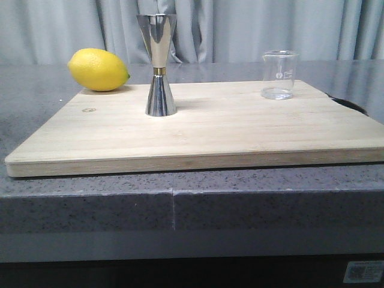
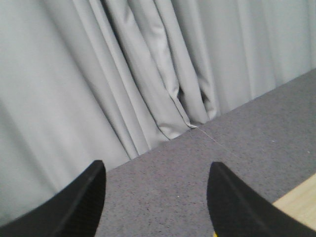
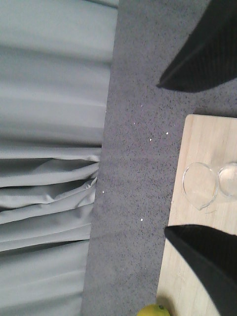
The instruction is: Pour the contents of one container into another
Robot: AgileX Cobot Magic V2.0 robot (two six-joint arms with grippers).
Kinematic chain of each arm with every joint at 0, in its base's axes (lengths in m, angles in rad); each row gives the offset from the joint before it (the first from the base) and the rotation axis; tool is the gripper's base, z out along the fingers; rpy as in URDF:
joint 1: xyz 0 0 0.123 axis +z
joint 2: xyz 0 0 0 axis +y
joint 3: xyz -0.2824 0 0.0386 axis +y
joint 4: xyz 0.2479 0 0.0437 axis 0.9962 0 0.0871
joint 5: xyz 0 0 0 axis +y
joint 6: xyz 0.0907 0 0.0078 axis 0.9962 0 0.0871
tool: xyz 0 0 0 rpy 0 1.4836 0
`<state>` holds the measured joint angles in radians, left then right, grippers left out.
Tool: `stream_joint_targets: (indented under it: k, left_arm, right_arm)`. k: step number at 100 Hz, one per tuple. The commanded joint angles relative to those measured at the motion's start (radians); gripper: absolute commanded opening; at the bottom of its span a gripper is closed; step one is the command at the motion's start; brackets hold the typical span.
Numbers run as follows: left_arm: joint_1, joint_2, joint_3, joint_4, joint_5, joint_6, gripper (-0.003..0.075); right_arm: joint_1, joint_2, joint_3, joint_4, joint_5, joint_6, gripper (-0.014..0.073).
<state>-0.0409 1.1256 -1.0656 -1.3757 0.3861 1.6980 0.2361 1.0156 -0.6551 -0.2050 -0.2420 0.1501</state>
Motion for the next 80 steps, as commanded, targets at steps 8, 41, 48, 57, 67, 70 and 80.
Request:
stream_joint_targets:
  k: [8, 41, 48, 57, 67, 70, 80]
  left_arm:
    - [-0.135, -0.025, 0.022, 0.06, -0.118, -0.013, 0.0407]
    - [-0.323, -0.025, 0.079, -0.078, -0.437, -0.013, 0.0407]
    - [-0.323, -0.025, 0.079, -0.114, -0.439, -0.013, 0.0398]
    - [-0.323, -0.026, 0.079, -0.16, -0.439, -0.013, 0.038]
    - [-0.323, -0.026, 0.079, -0.169, -0.435, -0.013, 0.0359]
    - [-0.323, -0.026, 0.079, -0.167, -0.435, -0.013, 0.0356]
    - [-0.323, -0.026, 0.079, -0.158, -0.435, -0.013, 0.0357]
  right_arm:
    - [-0.008, -0.023, -0.036, 0.004, -0.049, -0.009, 0.0502]
    - [-0.008, -0.023, -0.036, -0.01, -0.025, -0.011, 0.0502]
    - [-0.008, -0.023, -0.036, -0.04, -0.025, -0.011, 0.0502]
    - [-0.008, -0.023, -0.036, -0.049, -0.025, -0.011, 0.0502]
    - [-0.008, -0.023, -0.036, -0.051, -0.025, -0.036, 0.0502]
    - [-0.008, -0.023, -0.036, -0.051, -0.025, -0.048, 0.0502]
    - [-0.008, -0.023, -0.036, -0.051, -0.025, -0.075, 0.05]
